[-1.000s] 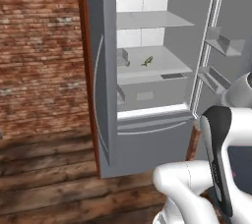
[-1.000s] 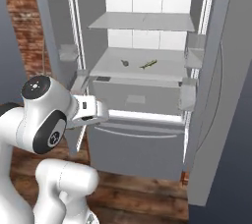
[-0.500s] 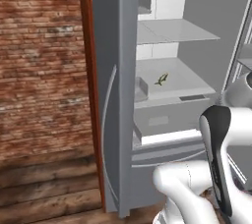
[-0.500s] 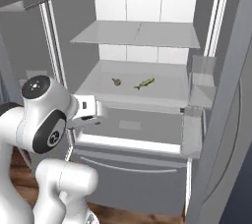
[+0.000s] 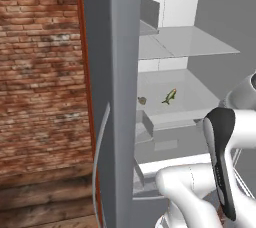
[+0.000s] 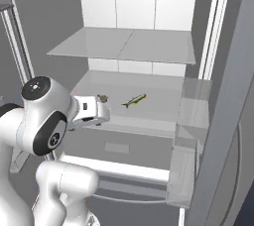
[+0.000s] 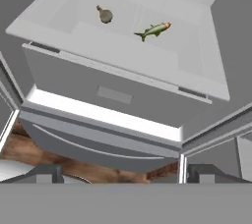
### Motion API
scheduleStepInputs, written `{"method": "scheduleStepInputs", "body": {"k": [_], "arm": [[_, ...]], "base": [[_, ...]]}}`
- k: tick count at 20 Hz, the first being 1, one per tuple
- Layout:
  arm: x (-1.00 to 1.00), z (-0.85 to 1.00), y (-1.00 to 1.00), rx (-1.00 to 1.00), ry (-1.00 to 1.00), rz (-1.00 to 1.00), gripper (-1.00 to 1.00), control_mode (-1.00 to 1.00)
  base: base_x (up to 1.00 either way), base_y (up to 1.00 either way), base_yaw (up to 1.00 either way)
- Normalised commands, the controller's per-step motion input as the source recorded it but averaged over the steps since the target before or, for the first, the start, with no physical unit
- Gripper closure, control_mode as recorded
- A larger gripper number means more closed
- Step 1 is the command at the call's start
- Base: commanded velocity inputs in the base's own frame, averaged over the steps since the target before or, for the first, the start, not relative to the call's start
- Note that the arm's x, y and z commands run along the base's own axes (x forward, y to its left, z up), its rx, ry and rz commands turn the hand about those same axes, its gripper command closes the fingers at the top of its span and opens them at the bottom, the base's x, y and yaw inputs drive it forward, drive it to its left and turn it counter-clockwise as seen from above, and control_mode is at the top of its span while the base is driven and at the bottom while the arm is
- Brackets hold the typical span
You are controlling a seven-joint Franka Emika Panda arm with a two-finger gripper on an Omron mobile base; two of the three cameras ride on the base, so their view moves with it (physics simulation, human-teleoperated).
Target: Retrieve the bottle and the shaker from the cabinet and place them next to the mixing bowl on the counter. Then add garlic from the fridge to the mixing bowl.
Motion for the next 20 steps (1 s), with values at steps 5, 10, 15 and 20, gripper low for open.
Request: {"method": "scheduleStepInputs", "body": {"k": [5, 10, 15, 20], "arm": [[0.0, 0.0, 0.0, 0.0, 0.0, 0.0, -1.0, 1.0], [0.0, 0.0, 0.0, 0.0, 0.0, 0.0, -1.0, 1.0], [0.0, 0.0, 0.0, 0.0, 0.0, 0.0, -1.0, 1.0], [0.0, 0.0, 0.0, 0.0, 0.0, 0.0, -1.0, 1.0]], "base": [[0.83, -0.32, 0.03], [0.91, -0.18, 0.01], [0.29, 0.0, 0.0], [0.01, 0.0, 0.0]]}}
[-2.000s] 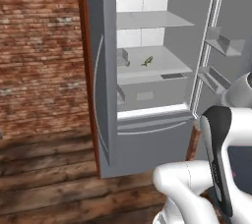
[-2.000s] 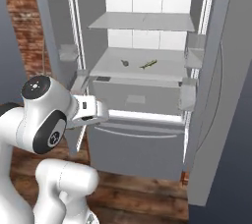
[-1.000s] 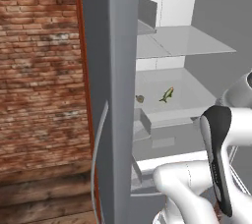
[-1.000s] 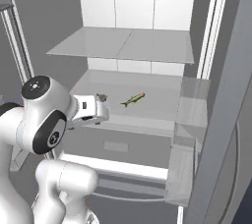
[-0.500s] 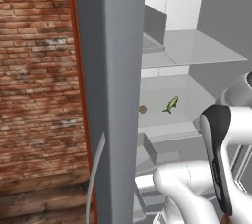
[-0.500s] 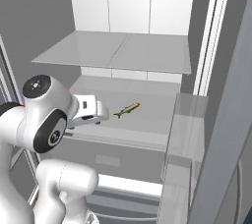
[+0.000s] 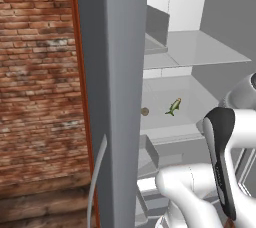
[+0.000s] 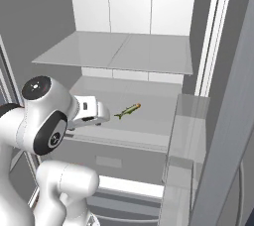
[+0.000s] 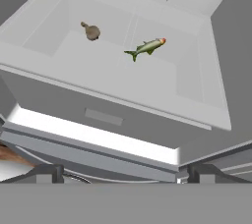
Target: Retrieve the bottle and the shaker from the cabinet and place them next to the mixing bowl on the counter. Then add garlic from the fridge to the mixing bowl.
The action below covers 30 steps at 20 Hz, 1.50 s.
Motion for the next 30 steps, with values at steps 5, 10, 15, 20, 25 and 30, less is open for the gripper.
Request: {"method": "scheduleStepInputs", "body": {"k": [5, 10, 15, 20, 25, 30], "arm": [[0.0, 0.0, 0.0, 0.0, 0.0, 0.0, -1.0, 1.0], [0.03, 0.0, 0.0, 0.0, 0.02, 0.0, -1.0, -1.0], [0.1, -0.01, 0.0, 0.0, 0.03, 0.0, -1.0, -1.0], [0.13, 0.0, 0.09, 0.0, 0.01, 0.0, -1.0, -1.0], [0.02, -0.07, 0.2, 0.0, -0.01, 0.0, -1.0, -1.0], [0.11, -0.01, 0.06, 0.1, 0.0, 0.0, -1.0, -1.0]], "base": [[0.0, 0.0, 0.0], [0.01, 0.0, 0.0], [0.0, 0.0, 0.0], [0.0, 0.0, 0.0], [0.0, 0.0, 0.0], [0.0, 0.0, 0.0]]}}
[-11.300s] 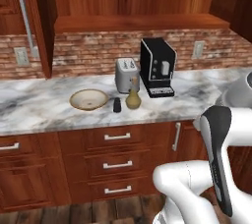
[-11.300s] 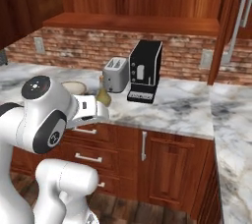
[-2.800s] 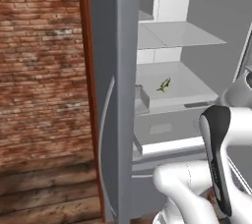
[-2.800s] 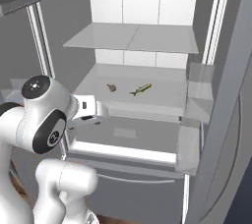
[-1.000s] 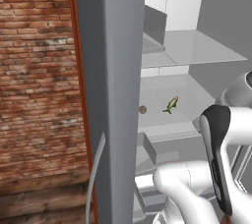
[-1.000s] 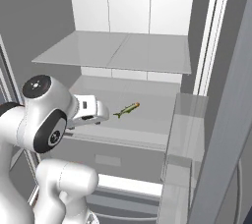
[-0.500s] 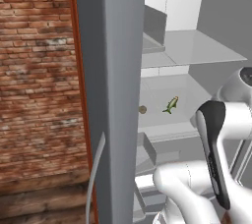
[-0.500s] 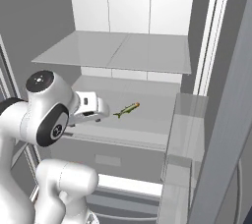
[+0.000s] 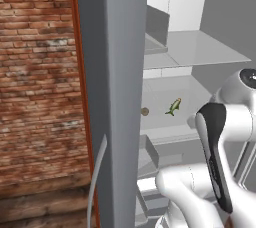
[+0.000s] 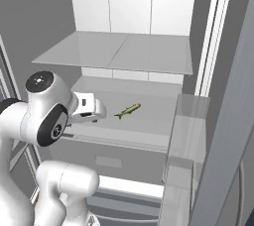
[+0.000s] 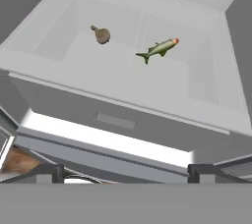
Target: Retrieve the bottle and the shaker from the cabinet and place them next to the mixing bowl on the counter. Then add garlic from the fridge to the mixing bowl.
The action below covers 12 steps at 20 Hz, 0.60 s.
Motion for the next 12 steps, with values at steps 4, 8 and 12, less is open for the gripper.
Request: {"method": "scheduleStepInputs", "body": {"k": [4, 8, 12], "arm": [[0.17, 0.0, 0.07, 0.14, 0.0, 0.02, -1.0, -1.0], [0.24, 0.0, 0.02, 0.12, 0.0, 0.05, -1.0, -1.0], [0.26, -0.01, 0.18, 0.01, 0.0, 0.05, -1.0, -1.0]], "base": [[0.0, 0.0, 0.0], [0.0, 0.0, 0.0], [0.0, 0.0, 0.0]]}}
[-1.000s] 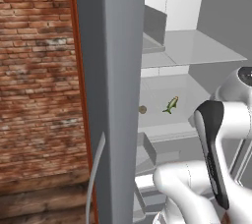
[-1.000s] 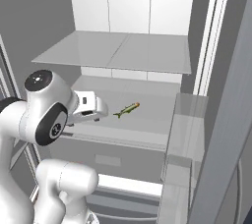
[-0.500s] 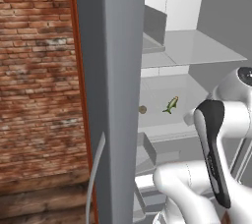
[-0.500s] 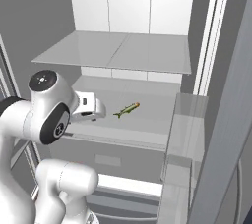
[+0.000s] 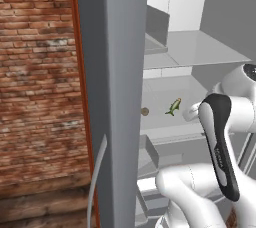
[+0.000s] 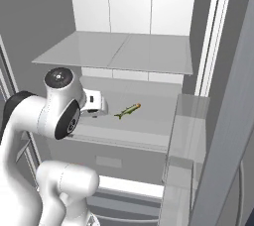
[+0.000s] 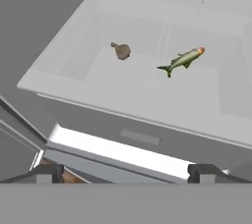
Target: Retrieve the bottle and the shaker from the cabinet and place them next to the mixing bowl on the counter. Then add garlic from the fridge to the mixing bowl.
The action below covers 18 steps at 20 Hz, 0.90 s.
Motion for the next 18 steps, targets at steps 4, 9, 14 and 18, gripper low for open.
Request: {"method": "scheduleStepInputs", "body": {"k": [4, 9, 14, 18], "arm": [[0.29, -0.15, 0.34, 0.0, 0.0, 0.06, -1.0, -1.0], [0.3, -0.24, 0.36, 0.0, 0.0, 0.07, -1.0, -1.0], [0.34, -0.29, 0.21, 0.0, 0.0, 0.06, -1.0, -1.0], [0.38, -0.2, 0.04, 0.0, 0.0, 0.05, -1.0, -1.0]], "base": [[0.0, 0.0, 0.0], [0.0, 0.0, 0.0], [0.0, 0.0, 0.0], [0.0, 0.0, 0.0]]}}
